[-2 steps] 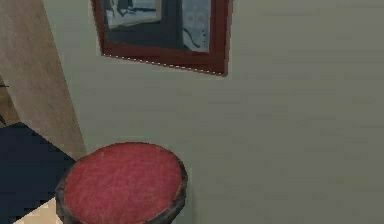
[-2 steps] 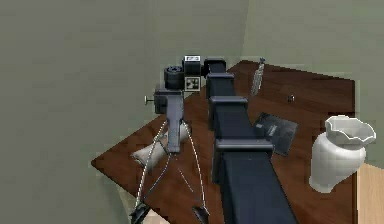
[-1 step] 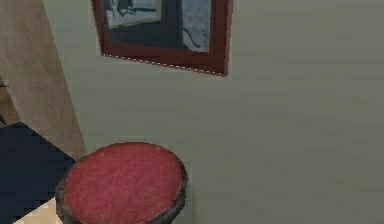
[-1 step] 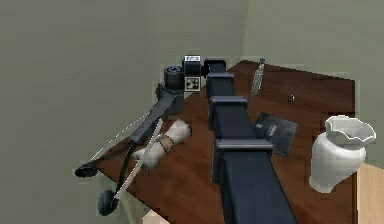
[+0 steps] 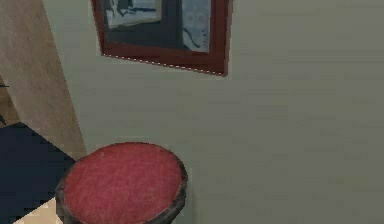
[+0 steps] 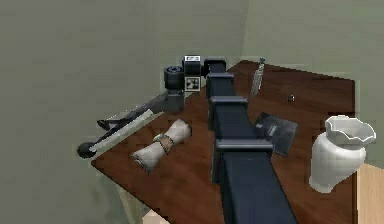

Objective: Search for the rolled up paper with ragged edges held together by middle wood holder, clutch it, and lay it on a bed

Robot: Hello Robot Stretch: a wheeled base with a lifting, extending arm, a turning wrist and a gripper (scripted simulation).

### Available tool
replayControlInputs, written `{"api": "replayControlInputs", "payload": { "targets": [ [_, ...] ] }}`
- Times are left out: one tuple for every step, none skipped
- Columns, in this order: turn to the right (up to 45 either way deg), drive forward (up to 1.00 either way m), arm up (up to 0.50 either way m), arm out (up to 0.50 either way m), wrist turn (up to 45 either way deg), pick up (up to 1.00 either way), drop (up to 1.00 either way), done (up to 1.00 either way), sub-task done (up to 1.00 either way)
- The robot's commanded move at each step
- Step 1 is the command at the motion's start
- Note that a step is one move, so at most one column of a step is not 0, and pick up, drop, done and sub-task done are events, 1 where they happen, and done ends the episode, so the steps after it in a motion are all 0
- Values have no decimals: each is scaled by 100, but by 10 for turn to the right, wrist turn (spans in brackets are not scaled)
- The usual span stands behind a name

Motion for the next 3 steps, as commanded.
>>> {"api": "replayControlInputs", "payload": {
  "targets": [
    [0,0,0,0,450,0,0,0,0],
    [0,0,-28,0,0,0,0,0,0],
    [0,0,0,0,0,100,0,0,0]
  ]
}}
